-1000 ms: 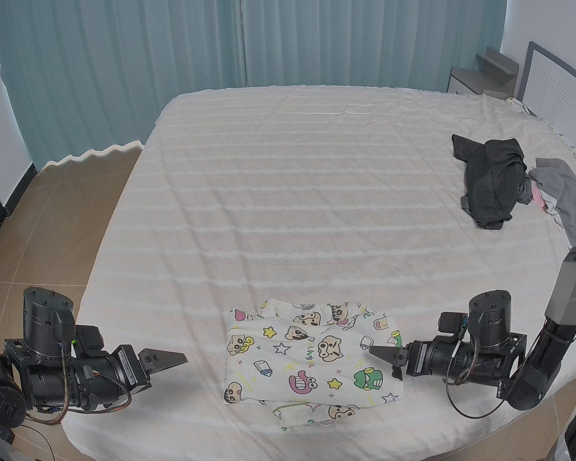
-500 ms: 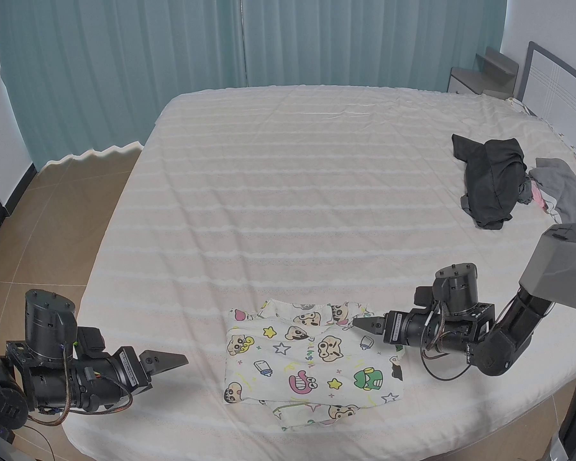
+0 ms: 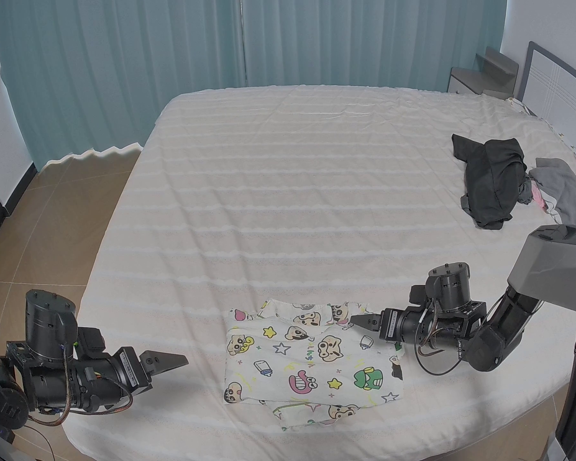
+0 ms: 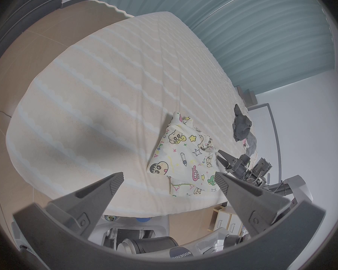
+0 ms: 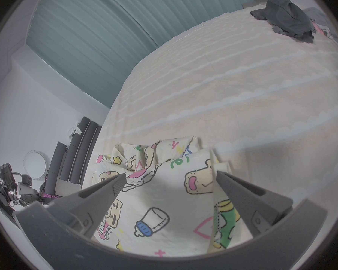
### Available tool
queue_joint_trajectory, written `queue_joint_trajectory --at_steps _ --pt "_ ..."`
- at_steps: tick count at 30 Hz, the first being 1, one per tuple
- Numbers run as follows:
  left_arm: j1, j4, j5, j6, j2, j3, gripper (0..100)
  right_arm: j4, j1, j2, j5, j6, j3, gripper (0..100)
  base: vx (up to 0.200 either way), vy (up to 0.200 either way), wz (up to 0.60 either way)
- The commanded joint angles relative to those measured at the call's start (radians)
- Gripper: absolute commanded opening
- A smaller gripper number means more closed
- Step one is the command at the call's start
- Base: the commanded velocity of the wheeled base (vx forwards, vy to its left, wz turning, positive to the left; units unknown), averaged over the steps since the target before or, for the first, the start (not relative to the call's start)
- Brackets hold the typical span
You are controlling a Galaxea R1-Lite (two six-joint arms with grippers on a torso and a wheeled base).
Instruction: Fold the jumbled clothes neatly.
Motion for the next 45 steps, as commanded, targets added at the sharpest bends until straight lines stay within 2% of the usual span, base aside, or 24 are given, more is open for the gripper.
queue_joint_trajectory --at_steps 1,10,15,23,30,34,45 --pt "0.000 0.000 0.000 0.000 0.002 0.000 100 0.004 0.005 0.023 0.002 0.000 -0.020 0 0.000 0.000 0.00" --pt "0.002 0.000 0.000 0.000 0.004 0.000 100 -0.003 0.010 0.041 0.002 0.001 -0.040 0 0.000 0.000 0.00" --pt "0.002 -0.002 0.000 0.000 0.007 0.001 100 -0.016 -0.018 0.035 -0.009 0.001 -0.040 0 0.000 0.000 0.00" --pt "0.002 -0.002 0.000 0.000 0.007 0.001 100 -0.104 -0.042 0.041 -0.047 0.003 -0.040 0 0.000 0.000 0.00" --pt "0.002 -0.002 0.000 0.000 0.009 0.001 100 -0.105 -0.050 0.040 -0.053 0.020 -0.066 0 0.000 0.000 0.00" --pt "0.002 -0.002 0.000 0.000 0.009 0.001 100 -0.105 -0.050 0.047 -0.087 0.041 -0.097 0 0.000 0.000 0.00" --pt "0.003 -0.011 0.000 -0.003 0.015 0.001 100 -0.105 -0.064 0.063 -0.119 0.046 -0.126 0 0.000 0.000 0.00"
